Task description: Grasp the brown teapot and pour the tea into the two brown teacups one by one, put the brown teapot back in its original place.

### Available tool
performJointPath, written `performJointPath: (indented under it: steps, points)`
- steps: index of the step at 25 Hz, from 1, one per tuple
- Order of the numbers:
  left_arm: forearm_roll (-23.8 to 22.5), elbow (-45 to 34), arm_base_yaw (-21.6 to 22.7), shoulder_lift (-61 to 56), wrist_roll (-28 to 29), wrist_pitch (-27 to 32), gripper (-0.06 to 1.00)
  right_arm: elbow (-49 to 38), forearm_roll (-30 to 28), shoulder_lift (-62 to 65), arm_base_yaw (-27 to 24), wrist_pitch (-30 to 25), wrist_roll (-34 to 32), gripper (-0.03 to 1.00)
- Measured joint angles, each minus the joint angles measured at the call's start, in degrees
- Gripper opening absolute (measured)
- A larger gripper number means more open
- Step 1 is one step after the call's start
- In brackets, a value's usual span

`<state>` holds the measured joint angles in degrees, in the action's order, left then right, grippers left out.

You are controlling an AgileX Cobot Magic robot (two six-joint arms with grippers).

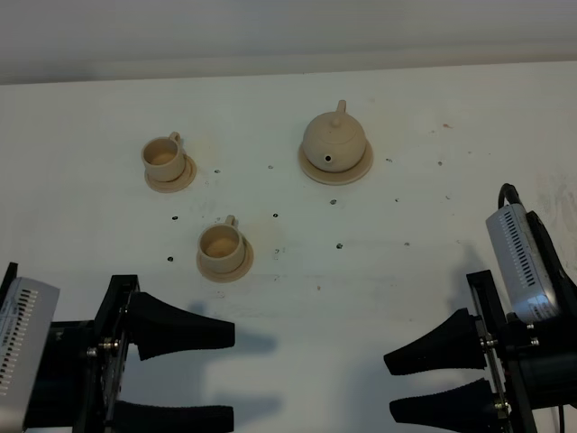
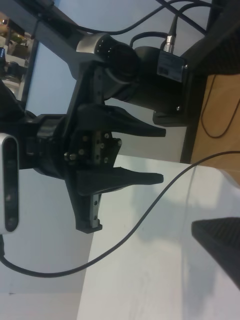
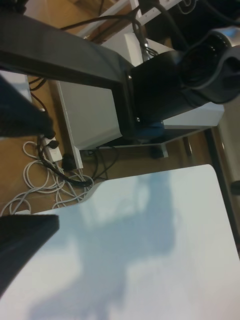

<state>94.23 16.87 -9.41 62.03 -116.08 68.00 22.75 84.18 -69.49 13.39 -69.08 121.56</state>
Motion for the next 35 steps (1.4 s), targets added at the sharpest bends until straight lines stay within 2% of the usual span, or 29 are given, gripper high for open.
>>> performJointPath:
  steps: [4, 12, 16, 23, 27, 29, 32, 35]
  points:
    - [0.2, -1.4, 0.0, 0.0, 0.1, 0.0, 0.58, 0.0, 0.0, 0.0, 0.0, 0.0, 0.0, 0.39]
    - [1.8, -3.0, 0.0, 0.0, -1.9, -0.1, 0.49, 0.0, 0.0, 0.0, 0.0, 0.0, 0.0, 0.39]
    - [2.0, -3.0, 0.0, 0.0, -1.9, -0.1, 0.48, 0.0, 0.5, 0.0, 0.0, 0.0, 0.0, 0.39]
    - [5.0, -1.7, 0.0, 0.0, -0.6, 0.0, 0.48, 0.0, 3.1, 0.0, 0.0, 0.0, 0.0, 0.39]
    - [3.5, 3.7, 0.0, 0.0, 6.8, 0.1, 0.48, 0.8, 3.7, 0.0, 0.0, 0.0, -2.0, 0.39]
    - [1.1, 8.1, 0.0, 0.0, 13.0, -0.6, 0.48, 2.1, 3.6, 0.0, 0.0, 0.0, -4.2, 0.39]
    - [-5.2, 15.3, 0.0, 0.0, 24.3, -2.6, 0.48, 5.1, 2.3, 0.0, 0.0, -0.1, -9.3, 0.39]
    - [-15.1, 22.9, 0.0, -0.7, 37.0, -4.2, 0.48, 8.5, 0.9, 0.0, 0.0, 1.5, -15.0, 0.39]
